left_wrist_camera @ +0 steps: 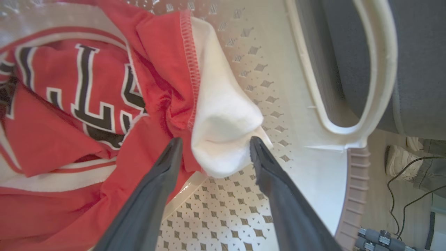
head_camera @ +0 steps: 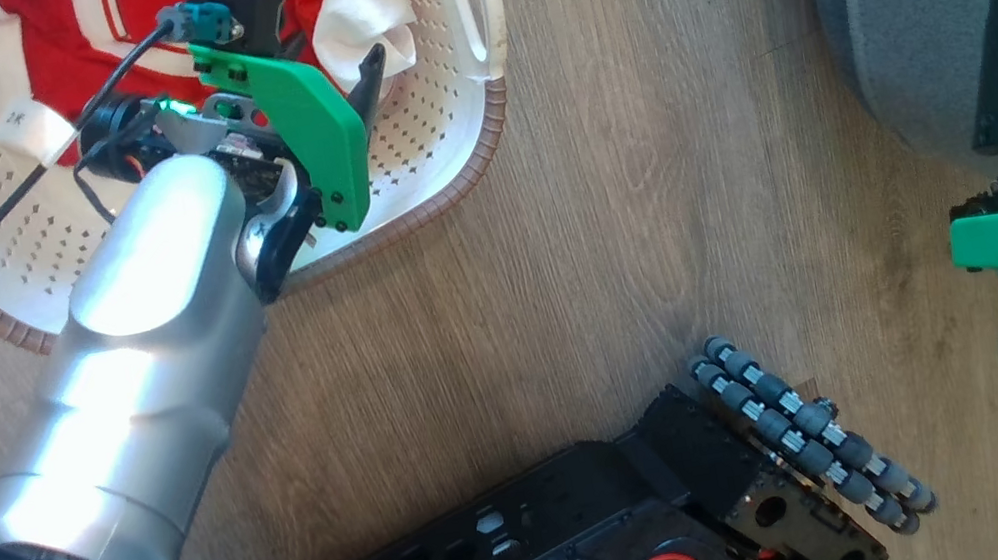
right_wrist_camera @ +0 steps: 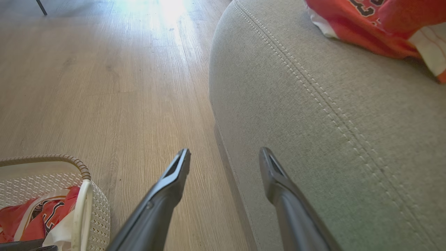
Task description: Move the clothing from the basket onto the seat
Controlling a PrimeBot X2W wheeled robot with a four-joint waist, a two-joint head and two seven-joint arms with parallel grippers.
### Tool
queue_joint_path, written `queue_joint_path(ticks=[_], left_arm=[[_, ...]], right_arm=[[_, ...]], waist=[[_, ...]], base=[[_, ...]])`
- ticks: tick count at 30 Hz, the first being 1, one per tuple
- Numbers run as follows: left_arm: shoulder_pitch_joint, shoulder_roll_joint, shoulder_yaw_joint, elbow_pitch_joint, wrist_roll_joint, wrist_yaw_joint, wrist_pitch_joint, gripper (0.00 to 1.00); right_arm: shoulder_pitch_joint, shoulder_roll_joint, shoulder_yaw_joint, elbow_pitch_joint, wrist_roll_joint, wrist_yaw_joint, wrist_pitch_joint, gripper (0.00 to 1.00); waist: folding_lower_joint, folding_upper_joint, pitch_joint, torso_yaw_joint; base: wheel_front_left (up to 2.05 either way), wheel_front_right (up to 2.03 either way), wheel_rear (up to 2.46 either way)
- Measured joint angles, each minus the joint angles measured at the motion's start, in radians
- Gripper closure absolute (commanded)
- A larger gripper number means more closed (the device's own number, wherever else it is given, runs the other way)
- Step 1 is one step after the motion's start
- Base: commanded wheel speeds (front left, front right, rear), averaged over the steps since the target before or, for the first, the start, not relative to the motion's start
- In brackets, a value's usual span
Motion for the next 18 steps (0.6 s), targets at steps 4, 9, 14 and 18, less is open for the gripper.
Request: queue_joint_path(ticks=[4, 9, 14, 18], left_arm=[[0.000, -0.002, -0.019, 0.013, -0.007, 0.000, -0.014, 0.00], [-0.006, -0.005, -0.032, 0.029, -0.016, 0.000, -0.047, 0.00], [-0.010, -0.010, -0.053, 0.040, -0.018, 0.000, -0.077, 0.09], [-0.016, -0.013, -0.069, 0.048, -0.042, 0.000, -0.095, 0.41]], right_arm=[[0.002, 0.000, -0.007, -0.005, -0.003, 0.000, 0.000, 0.00], [0.009, 0.000, -0.013, -0.012, -0.008, 0.000, 0.000, 0.00], [0.022, 0.000, -0.014, -0.013, -0.008, 0.000, 0.000, 0.00], [0.022, 0.000, -0.013, -0.014, -0.017, 0.000, 0.000, 0.00]], waist=[[0.0000, 0.0000, 0.000, 0.004], [0.0000, 0.0000, 0.003, 0.011], [0.0000, 0.0000, 0.004, 0.015], [0.0000, 0.0000, 0.004, 0.016]], base=[[0.00, 0.00, 0.00], [0.00, 0.00, 0.00], [0.00, 0.00, 0.00], [0.00, 0.00, 0.00]])
